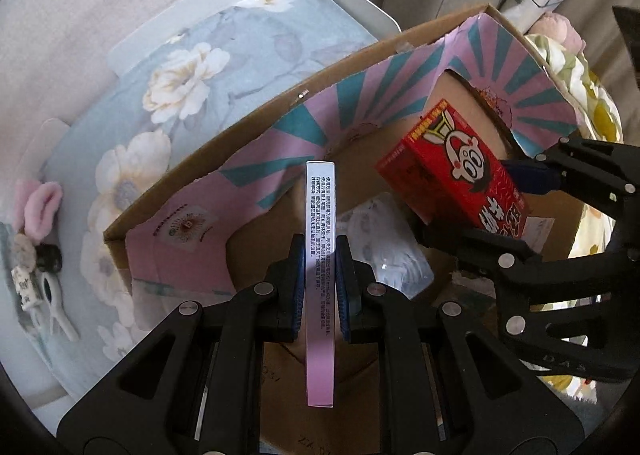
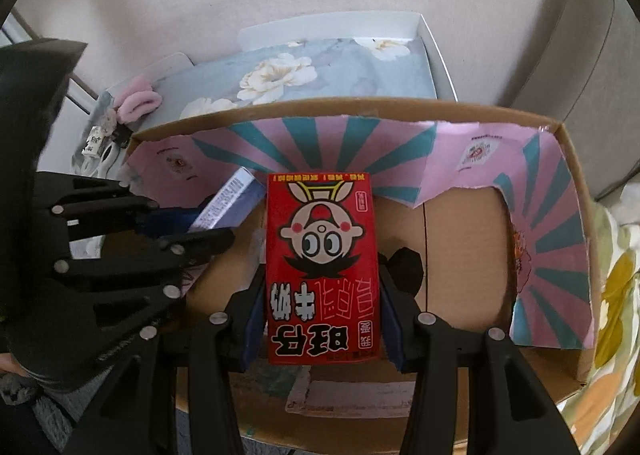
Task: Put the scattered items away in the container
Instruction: 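Carry nail file and red carton into the cardboard box and release both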
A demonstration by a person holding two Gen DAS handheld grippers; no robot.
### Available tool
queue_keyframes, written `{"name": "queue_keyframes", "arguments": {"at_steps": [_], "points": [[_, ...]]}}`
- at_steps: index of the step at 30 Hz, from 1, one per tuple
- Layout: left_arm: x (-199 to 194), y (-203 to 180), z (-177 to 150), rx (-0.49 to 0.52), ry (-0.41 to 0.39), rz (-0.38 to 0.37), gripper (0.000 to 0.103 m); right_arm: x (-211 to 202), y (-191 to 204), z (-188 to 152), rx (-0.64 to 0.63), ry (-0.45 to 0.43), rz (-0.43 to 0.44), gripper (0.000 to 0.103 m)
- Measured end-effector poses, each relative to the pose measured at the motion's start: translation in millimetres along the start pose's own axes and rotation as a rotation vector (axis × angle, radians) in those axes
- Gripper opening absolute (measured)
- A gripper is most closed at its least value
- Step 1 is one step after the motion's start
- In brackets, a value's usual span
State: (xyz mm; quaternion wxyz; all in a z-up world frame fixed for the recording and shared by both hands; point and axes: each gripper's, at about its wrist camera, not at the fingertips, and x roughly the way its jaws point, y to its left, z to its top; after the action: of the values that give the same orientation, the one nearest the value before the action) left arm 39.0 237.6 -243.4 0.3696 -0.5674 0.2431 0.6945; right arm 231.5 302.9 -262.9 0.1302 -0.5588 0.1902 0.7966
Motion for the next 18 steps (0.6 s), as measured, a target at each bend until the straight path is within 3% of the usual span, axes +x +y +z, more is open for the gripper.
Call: {"name": "queue_keyframes", "arguments": {"at_steps": [3, 4, 5, 7, 9, 12, 18], "points": [[-12, 5, 1, -0.042, -0.027, -0.074, 0.025, 0, 0, -1, -0.020, 0.011, 0.027, 0.046], [-16, 7, 0, -0.045, -0.039, -0.060, 0.039, 0, 0, -1, -0.023, 0.008, 0.047, 0.047], [-20, 9, 1, -0.043, -0.051, -0.027, 0.063, -2, -1, -1, -0.016, 0.004, 0.069, 0.048], [-31, 15, 0, -0.044, -0.087, 0.064, 0.092, -7, -7, -2, 0.006, -0.002, 0.116, 0.054], [-49, 25, -4, -0.059, -0.157, 0.099, 0.095, -14, -12, -3, 0.012, -0.022, 0.117, 0.081], [-70, 40, -8, -0.090, -0.207, 0.096, 0.096, -31, -18, -4, 0.024, -0.082, 0.115, 0.083], [-83, 63, -13, -0.152, -0.225, 0.097, 0.097, -53, -11, 8, 0.010, -0.155, 0.085, 0.083]]}}
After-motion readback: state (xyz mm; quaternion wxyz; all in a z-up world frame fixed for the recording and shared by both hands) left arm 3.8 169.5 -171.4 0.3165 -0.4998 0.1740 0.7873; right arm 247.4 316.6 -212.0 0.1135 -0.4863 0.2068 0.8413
